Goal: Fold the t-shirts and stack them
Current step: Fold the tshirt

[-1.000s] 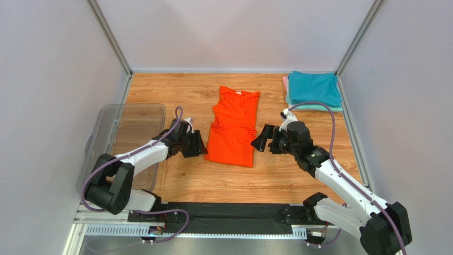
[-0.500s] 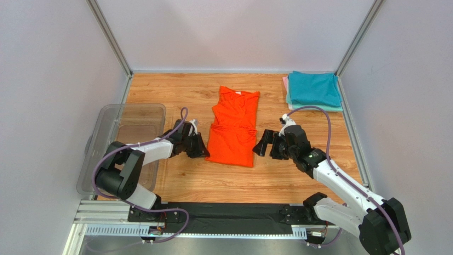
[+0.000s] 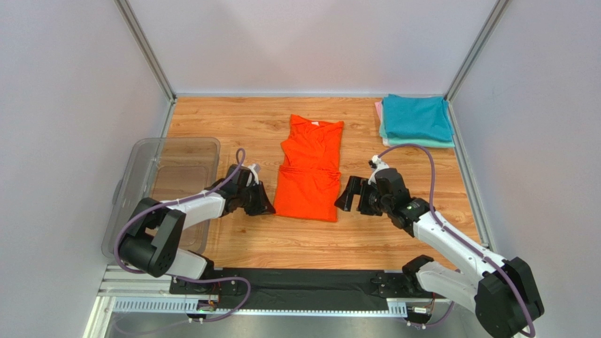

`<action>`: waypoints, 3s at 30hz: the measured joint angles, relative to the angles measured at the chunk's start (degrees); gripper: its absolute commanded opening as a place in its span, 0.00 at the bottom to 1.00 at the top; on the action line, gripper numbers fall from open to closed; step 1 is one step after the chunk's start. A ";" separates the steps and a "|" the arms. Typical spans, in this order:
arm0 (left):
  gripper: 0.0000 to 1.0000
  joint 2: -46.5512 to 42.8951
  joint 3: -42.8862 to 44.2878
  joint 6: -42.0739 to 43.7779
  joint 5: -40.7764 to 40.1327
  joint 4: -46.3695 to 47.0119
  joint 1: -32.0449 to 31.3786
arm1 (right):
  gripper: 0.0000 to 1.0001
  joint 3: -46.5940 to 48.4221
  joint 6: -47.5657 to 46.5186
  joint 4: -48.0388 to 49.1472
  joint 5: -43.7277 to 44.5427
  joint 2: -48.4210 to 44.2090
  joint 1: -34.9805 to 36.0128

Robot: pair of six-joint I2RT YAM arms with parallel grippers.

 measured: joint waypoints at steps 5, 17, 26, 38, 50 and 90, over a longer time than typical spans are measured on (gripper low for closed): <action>0.04 0.44 -0.48 -0.52 1.20 1.31 0.00 | 0.96 -0.26 -0.02 1.11 -2.14 2.16 0.00; 0.00 -1.01 -2.67 -0.85 3.10 2.25 0.00 | 0.76 -0.31 -4.35 2.36 -6.01 8.72 2.14; 0.00 -4.79 -5.40 -0.66 3.04 1.57 0.00 | 0.36 2.47 -7.82 3.58 -6.64 19.02 3.67; 0.00 -14.58 -10.38 -0.74 2.47 0.28 0.00 | 0.00 1.51 -6.34 2.27 -13.57 13.64 7.06; 0.00 -59.87 -10.51 -2.80 2.21 -20.94 -1.57 | 0.00 2.78 -1.99 -10.88 -29.68 -4.26 10.67; 0.00 -44.94 5.38 -3.21 -6.03 -19.74 -1.70 | 0.00 12.31 1.86 -16.76 -34.56 -6.10 0.11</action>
